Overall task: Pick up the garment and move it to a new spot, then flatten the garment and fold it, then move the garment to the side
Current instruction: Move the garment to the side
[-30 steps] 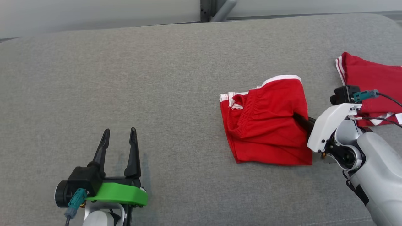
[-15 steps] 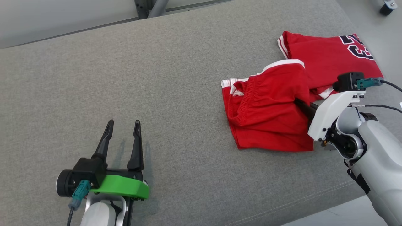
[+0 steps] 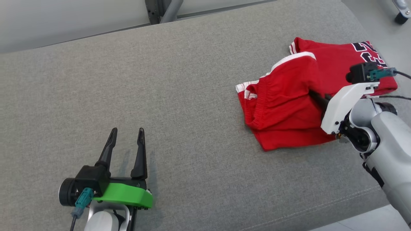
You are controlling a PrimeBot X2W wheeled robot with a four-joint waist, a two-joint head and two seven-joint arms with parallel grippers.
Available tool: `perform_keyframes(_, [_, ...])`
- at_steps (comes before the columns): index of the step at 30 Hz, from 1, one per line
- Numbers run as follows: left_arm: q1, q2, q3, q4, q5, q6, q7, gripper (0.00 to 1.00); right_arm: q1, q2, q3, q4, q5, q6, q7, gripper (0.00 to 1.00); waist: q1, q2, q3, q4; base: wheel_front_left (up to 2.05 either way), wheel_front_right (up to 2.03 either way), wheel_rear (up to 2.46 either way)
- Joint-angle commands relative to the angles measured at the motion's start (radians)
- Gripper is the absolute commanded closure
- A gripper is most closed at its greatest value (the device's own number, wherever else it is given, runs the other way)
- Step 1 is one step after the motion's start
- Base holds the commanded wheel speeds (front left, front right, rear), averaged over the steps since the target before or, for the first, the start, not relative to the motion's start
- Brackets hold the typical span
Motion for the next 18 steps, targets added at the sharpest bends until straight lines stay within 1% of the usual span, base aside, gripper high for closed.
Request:
perform_keyframes(1, [0.011,0.004,0.002,-0.004,-0.002,0.005,0.0,0.0,-0.019,-0.011,-0.003,0.005,-0.009,0.0,-0.006,1.0,0.0,0.0025,-0.014,0.015,0.0,0.0,0.0])
perform_keyframes(8, [0.028,0.002,0.006,-0.009,-0.007,0.009,0.0,0.0,-0.106,-0.07,-0.007,0.036,-0.07,0.0,0.001,1.0,0.0,0.0025,-0.017,0.032,0.0,0.0,0.0])
perform_keyframes(18, [0.005,0.007,0.007,-0.018,0.005,0.001,0.0,0.0,-0.214,-0.151,0.029,0.099,-0.149,0.0,0.034,1.0,0.0,0.0025,0.017,0.049,0.0,0.0,0.0])
